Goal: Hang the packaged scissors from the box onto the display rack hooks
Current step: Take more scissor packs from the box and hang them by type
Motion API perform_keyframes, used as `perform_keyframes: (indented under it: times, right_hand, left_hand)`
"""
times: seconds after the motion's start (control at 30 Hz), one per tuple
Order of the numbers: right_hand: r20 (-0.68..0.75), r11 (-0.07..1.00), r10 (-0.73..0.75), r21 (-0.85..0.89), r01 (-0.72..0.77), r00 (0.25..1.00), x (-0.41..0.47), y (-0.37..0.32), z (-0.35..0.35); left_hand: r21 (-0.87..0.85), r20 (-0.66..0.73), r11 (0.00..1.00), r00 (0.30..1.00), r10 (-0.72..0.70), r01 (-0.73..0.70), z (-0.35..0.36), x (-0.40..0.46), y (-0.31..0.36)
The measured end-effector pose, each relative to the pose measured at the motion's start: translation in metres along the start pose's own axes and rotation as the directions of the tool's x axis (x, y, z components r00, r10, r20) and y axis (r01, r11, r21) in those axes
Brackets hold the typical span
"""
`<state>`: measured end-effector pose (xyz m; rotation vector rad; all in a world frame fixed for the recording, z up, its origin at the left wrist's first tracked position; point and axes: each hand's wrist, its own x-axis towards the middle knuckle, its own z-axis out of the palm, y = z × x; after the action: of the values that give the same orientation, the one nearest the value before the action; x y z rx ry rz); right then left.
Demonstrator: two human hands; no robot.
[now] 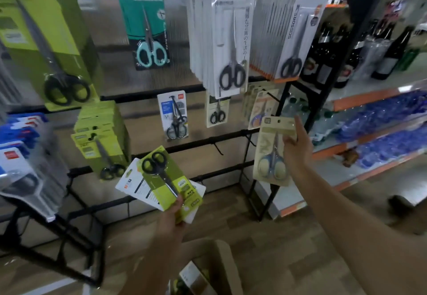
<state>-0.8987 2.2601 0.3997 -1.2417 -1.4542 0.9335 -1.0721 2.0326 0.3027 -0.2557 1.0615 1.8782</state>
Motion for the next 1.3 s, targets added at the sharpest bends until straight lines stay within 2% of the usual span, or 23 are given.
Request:
perform_keyframes:
  times: [0.17,0.3,0.47,0.63,0.7,0.87,0.93,1.0,1.07,1.13,1.2,1.23,1.3]
  right_hand:
    - [0.169,0.992,-0.082,-0.077,0.096,0.982,0.08,0.005,-0.007]
    - [0.271,0.992,-0.063,-0.086,0.089,0.961,0.13,0.015,-0.004]
    - [0.301,0.995,-0.081,-0.03,0.094,0.95,0.156,0.038,-0.006]
    - [0.259,0.989,-0.096,0.134,0.062,0.961,0.168,0.042,0.003]
    - [0.276,0.989,-0.086,0.143,0.048,0.957,0.172,0.048,0.007]
    - [0.344,0.994,-0.083,-0.036,0.101,0.935,0.18,0.057,0.022]
    - [0.407,0.953,-0.083,-0.235,0.192,0.91,0.184,0.049,0.032]
    - [0.359,0.899,-0.065,-0.384,0.211,0.931,0.179,0.045,0.038]
    - [0.34,0.934,-0.056,-0.314,0.17,0.939,0.154,0.046,0.041]
    - [0.494,0.99,0.066,-0.139,0.003,0.867,0.116,0.045,0.045]
    - [0.712,0.969,0.188,-0.024,-0.244,0.677,0.071,0.041,0.047]
    - [0.796,0.958,0.179,-0.007,-0.288,0.578,0.051,0.038,0.049]
    - [0.894,0.941,0.122,0.034,-0.336,0.432,0.024,0.028,0.053]
  left_hand:
    - [-0.115,-0.082,0.992,0.996,0.04,-0.05,0.06,0.014,-0.026]
    - [-0.123,-0.123,0.988,0.989,0.077,-0.092,0.09,0.017,-0.045]
    - [-0.079,-0.154,0.986,0.979,0.131,-0.144,0.102,0.016,-0.058]
    - [-0.021,-0.202,0.976,0.957,0.208,-0.217,0.105,0.015,-0.06]
    - [-0.025,-0.195,0.972,0.955,0.225,-0.234,0.107,0.013,-0.059]
    - [0.0,-0.177,0.961,0.946,0.271,-0.276,0.105,0.004,-0.054]
    - [0.035,-0.174,0.96,0.944,0.281,-0.279,0.102,-0.001,-0.053]
    - [0.072,-0.183,0.959,0.941,0.284,-0.275,0.097,-0.007,-0.053]
    - [0.117,-0.162,0.951,0.94,0.302,-0.285,0.092,-0.014,-0.054]
    - [0.171,-0.112,0.934,0.936,0.334,-0.313,0.087,-0.02,-0.056]
    - [0.253,-0.081,0.913,0.934,0.349,-0.32,0.081,-0.026,-0.057]
    - [0.299,-0.074,0.901,0.934,0.351,-0.314,0.078,-0.028,-0.057]
    - [0.382,-0.049,0.871,0.935,0.352,-0.308,0.073,-0.031,-0.057]
